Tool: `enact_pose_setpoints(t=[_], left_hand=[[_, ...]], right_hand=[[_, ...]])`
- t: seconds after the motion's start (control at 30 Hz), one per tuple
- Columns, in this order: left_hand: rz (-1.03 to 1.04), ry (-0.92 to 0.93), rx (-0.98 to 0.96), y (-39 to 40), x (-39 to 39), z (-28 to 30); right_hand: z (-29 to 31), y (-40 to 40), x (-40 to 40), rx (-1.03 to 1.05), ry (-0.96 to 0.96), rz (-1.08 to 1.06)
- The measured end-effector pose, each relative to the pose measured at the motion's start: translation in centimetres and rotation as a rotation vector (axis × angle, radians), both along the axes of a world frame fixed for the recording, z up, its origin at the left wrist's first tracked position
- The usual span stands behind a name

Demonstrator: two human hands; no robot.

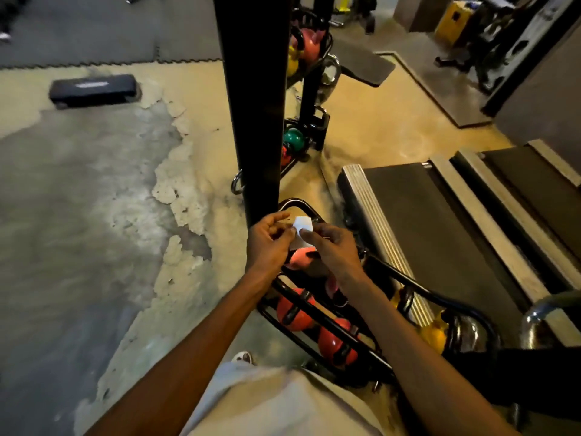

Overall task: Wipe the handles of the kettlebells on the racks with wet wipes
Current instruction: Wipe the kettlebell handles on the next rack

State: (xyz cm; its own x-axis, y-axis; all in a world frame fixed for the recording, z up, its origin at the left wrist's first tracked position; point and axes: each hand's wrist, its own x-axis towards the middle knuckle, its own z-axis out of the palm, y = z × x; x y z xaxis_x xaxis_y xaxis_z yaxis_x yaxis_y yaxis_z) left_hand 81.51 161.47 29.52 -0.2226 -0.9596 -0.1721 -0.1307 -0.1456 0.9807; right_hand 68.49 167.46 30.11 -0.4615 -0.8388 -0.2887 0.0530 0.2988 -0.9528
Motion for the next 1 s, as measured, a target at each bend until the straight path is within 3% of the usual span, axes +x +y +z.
enact_pose_setpoints(t=[0.23, 0.33, 0.47, 0.53, 0.63, 0.73, 0.87, 1.0], left_hand=[[0.094, -0.215, -0.273, 0.5, -1.2, -0.1], [-0.011, -0.388, -0.445, 0.2, -0.9, -1.0], [-0.413, -0.678, -0.694, -0.7, -0.6, -3.2], [-0.541, -0.737, -0.78, -1.6, -0.3, -4.3], [-0.658, -0.732, -0.746, -2.2, -0.1, -4.7], [-0.682, -0.662, -0.647, -2.4, -0.1, -4.9], [-0.653, -0.606, -0.646, -2.1, -0.2, -5.2], [-0.642, -0.584, -0.695, -1.8, -0.2, -5.1]], right_hand=[[-0.5, -1.8, -3.4, -0.043, -0.06, -0.013], [-1.0, -2.6, -5.4, -0.058, -0.062, -0.072], [-2.6, -4.3, -8.0, 0.12, 0.38, -0.184], [-3.4, -4.8, -8.1, 0.238, 0.45, -0.154], [-4.3, -5.6, -7.5, 0.372, 0.309, -0.177], [-4.7, -6.2, -6.5, 0.344, 0.135, -0.138], [-2.8, -6.0, -5.5, 0.363, 0.105, 0.024], [-1.2, -6.1, -5.4, 0.335, 0.259, 0.17]])
